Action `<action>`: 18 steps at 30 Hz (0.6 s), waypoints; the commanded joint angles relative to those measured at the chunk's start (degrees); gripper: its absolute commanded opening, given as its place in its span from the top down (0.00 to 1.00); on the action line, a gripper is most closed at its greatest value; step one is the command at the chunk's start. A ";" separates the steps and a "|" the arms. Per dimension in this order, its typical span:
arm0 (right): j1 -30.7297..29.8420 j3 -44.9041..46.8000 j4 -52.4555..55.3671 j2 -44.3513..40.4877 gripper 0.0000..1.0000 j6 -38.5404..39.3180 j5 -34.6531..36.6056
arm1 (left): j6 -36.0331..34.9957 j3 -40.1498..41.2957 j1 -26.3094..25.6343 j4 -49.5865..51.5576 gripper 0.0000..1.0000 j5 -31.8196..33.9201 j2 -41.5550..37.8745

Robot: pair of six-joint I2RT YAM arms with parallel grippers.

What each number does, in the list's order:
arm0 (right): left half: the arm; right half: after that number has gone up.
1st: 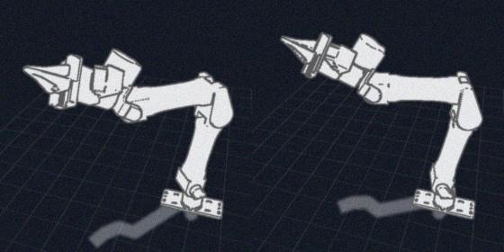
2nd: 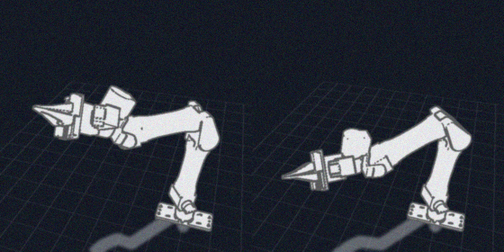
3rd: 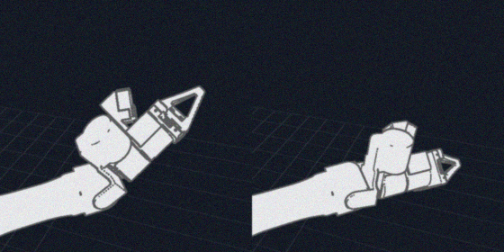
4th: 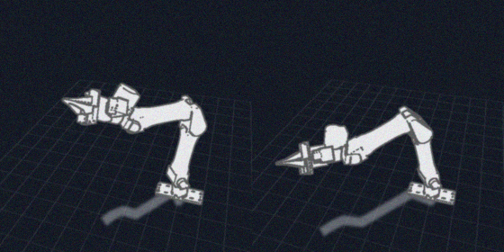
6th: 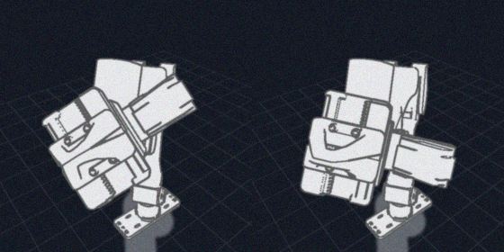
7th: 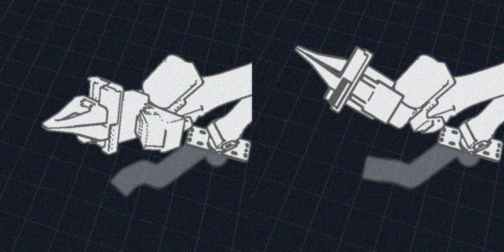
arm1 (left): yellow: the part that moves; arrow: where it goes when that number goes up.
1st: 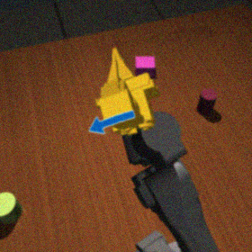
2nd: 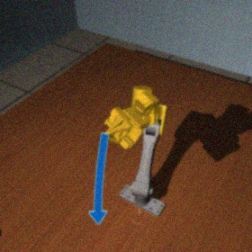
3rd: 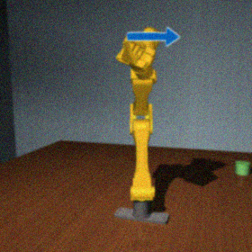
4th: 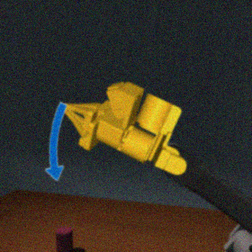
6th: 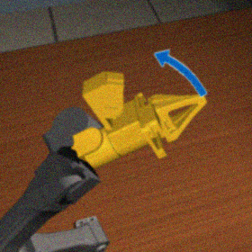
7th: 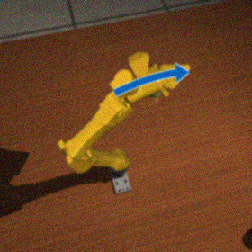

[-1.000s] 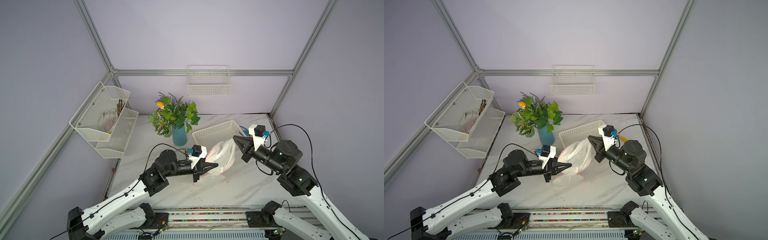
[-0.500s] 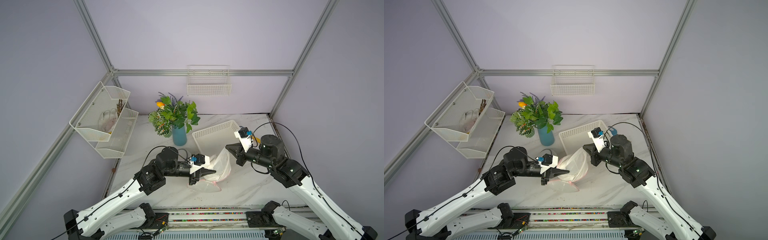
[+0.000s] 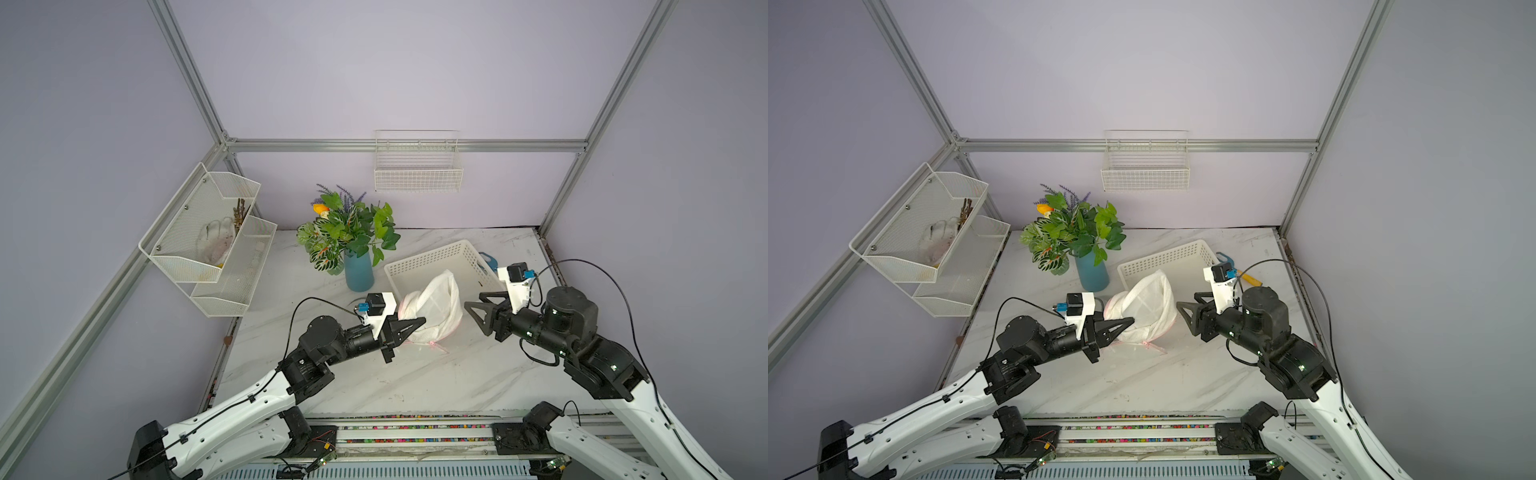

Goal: Turn the laundry bag inside out
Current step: Turn over the laundry bag.

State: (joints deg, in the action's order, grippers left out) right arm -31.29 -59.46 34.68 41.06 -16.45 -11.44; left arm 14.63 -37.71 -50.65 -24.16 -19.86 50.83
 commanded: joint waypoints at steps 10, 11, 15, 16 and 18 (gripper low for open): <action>0.59 9.30 -20.49 -3.58 0.45 -26.96 -12.15 | 15.34 -0.32 0.09 -19.79 1.00 4.57 3.31; 0.61 9.45 -21.24 -3.46 0.47 -27.43 -12.36 | 15.38 -0.43 0.14 -19.63 1.00 4.32 3.31; 1.04 9.71 -23.21 -2.88 0.58 -28.66 -12.91 | 15.82 -0.35 0.11 -19.70 1.00 3.37 3.49; 1.05 9.78 -23.61 -2.83 0.62 -28.86 -12.94 | 15.95 -0.26 0.12 -19.91 1.00 3.11 3.55; 1.24 9.72 -23.62 -2.78 0.70 -28.99 -12.25 | 16.00 -0.24 0.12 -20.13 1.00 2.68 3.58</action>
State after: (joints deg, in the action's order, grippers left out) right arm -30.44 -49.91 15.33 38.52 -43.48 -22.92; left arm 29.41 -36.64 -50.65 -40.47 -16.29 54.46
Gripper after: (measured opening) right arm 0.312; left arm 0.059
